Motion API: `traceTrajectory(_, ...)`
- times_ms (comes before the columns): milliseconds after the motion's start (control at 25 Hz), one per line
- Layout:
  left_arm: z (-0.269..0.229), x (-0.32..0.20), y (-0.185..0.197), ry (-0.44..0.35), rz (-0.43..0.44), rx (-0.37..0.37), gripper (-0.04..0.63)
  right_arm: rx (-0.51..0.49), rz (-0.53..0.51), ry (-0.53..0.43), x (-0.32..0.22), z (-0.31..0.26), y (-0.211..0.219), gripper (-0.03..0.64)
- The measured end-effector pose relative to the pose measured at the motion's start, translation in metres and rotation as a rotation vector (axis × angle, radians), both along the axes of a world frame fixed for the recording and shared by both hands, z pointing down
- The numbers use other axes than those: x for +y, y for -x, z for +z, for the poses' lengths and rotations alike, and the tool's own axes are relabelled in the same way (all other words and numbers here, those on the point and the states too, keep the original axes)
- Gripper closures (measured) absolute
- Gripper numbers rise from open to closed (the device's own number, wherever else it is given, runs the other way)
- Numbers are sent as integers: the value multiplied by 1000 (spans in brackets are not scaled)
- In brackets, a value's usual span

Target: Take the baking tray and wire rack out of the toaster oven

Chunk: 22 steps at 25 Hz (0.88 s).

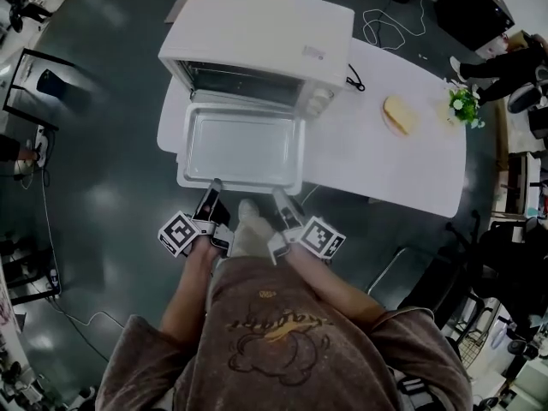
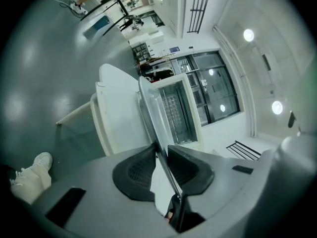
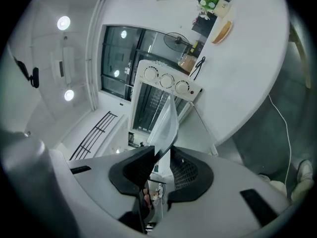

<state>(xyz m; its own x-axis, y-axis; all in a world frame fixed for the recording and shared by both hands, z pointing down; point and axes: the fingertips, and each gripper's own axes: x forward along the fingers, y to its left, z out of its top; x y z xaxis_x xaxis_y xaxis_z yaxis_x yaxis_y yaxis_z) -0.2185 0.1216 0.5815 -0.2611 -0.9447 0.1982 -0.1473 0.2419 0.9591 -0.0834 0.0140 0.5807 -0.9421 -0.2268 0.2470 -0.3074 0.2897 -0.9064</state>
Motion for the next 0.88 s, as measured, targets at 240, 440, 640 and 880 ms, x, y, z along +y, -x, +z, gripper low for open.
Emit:
traceTrajectory(240, -13, -13, -52, -2, 54, 3, 522, 7, 34, -49, -13, -21, -54, 525)
traceTrajectory(440, -15, -43, -102, -10, 132, 26, 520, 13, 131, -51, -32, -27, -112, 525)
traceTrajectory(640, -22, -70, -145, -31, 238, 36, 520, 5, 225, -67, -46, -35, -163, 525)
traceTrajectory(880, -27, -109, -193, -56, 361, 39, 522, 6, 352, -73, -64, -36, -220, 525)
